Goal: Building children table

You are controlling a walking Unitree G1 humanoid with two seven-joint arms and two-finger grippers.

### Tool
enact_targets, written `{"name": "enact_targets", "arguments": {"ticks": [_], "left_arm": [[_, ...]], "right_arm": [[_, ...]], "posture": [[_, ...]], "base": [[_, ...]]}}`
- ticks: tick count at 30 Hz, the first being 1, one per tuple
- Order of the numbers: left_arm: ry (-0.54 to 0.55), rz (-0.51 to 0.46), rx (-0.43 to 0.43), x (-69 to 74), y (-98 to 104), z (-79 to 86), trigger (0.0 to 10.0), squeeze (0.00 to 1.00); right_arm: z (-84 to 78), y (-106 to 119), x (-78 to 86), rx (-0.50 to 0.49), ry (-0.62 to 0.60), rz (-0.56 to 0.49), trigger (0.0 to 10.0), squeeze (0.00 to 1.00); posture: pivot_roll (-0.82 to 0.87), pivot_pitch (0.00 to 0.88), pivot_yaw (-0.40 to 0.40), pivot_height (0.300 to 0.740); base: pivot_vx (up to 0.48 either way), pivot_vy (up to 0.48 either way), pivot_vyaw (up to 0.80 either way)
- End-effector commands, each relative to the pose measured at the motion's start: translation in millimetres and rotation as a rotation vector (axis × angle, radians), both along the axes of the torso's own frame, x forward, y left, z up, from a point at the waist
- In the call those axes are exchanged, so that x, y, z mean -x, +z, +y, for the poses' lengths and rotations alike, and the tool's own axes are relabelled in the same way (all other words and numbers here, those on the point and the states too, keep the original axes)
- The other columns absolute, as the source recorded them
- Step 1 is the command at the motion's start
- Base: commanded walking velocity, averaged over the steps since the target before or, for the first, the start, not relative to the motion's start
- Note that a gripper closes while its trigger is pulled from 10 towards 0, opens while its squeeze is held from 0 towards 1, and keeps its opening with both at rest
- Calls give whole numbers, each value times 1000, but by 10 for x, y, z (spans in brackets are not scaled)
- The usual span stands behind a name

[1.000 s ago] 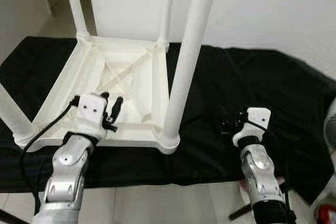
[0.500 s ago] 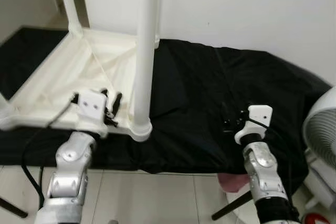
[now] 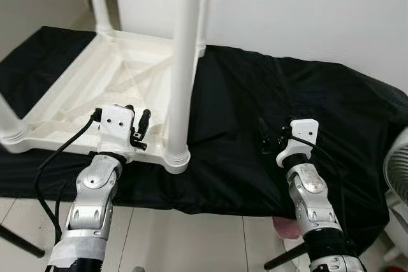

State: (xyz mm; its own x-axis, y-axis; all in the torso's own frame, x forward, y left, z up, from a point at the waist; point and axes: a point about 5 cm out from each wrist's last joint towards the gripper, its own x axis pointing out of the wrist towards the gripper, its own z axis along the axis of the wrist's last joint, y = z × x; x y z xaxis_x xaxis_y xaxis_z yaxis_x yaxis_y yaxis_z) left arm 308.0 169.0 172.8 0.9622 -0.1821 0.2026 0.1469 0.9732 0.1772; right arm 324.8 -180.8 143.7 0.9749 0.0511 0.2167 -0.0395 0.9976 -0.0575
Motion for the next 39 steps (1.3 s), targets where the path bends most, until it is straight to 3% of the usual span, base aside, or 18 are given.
{"name": "enact_targets", "arguments": {"ticks": [1,10,19,25,39], "left_arm": [[37,11,28,-40,-14,20,10000,0],[102,17,60,-110,40,146,10000,0],[127,19,48,-100,41,211,10000,0],[127,19,48,-102,43,206,10000,0],[124,4,-38,-92,20,139,10000,0]], "right_arm": [[-25,-17,-21,14,-31,21,10000,0],[5,-34,-62,49,-31,32,10000,0],[8,-73,-50,60,-28,41,10000,0],[7,-80,-53,64,-26,43,10000,0],[-21,-116,-32,41,-14,45,10000,0]], "posture": [[92,68,-91,740],[112,65,-83,740],[124,63,-77,740],[124,58,-77,740],[121,37,-81,740]], "base": [[0,0,0],[0,0,0],[0,332,0],[0,381,0],[0,0,0]]}}
